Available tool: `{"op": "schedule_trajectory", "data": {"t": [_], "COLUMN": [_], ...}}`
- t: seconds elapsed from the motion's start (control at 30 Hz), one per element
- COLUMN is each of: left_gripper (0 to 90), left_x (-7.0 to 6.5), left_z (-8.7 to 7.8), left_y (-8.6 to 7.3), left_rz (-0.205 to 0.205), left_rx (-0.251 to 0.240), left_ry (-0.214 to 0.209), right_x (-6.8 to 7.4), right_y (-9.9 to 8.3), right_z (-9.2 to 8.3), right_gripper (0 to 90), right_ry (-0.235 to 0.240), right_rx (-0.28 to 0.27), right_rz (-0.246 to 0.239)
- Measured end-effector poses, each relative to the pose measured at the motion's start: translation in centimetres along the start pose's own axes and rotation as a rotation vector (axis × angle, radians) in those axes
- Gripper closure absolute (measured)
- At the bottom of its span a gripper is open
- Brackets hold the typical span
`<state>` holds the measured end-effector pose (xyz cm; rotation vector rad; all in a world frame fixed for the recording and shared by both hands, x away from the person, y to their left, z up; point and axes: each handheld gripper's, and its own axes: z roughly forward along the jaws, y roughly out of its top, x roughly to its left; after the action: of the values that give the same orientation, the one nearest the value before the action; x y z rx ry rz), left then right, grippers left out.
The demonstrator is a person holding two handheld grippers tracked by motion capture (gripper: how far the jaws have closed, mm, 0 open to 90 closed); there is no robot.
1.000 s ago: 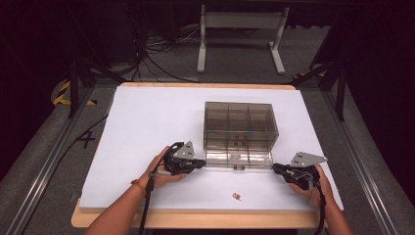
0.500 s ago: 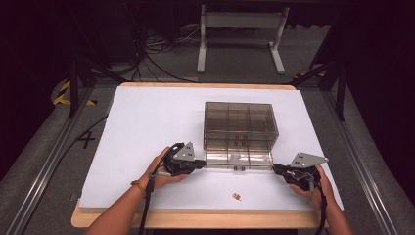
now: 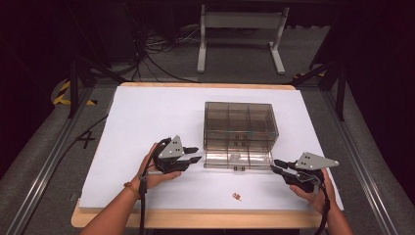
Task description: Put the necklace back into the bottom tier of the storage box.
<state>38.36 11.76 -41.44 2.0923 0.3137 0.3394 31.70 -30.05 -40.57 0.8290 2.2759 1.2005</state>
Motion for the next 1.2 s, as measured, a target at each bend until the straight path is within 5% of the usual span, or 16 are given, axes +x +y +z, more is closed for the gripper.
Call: {"op": "schedule_trajectory", "data": {"t": [0.2,0.6,0.93,1.2], "left_gripper": [54.3,22.4,16.7,16.0], "left_x": [-0.8,-1.6,-1.6,-1.5], "left_z": [-0.5,-1.3,-1.4,-1.3], "left_y": [-0.5,-3.9,-5.1,-5.2], "left_rz": [0.015,-0.081,-0.130,-0.145], "left_rx": [0.010,0.014,-0.043,-0.041], "left_ry": [0.025,0.052,0.065,0.061], "right_x": [1.3,4.6,7.1,8.1], "right_y": [0.8,1.2,0.3,-0.4], "right_z": [0.1,2.8,5.6,6.6], "right_gripper": [70.2,63.2,63.3,66.0], "right_ry": [0.018,0.139,0.279,0.319], "right_rx": [-0.032,-0.036,0.041,0.113], "right_rz": [-0.024,-0.051,-0.070,-0.110]}}
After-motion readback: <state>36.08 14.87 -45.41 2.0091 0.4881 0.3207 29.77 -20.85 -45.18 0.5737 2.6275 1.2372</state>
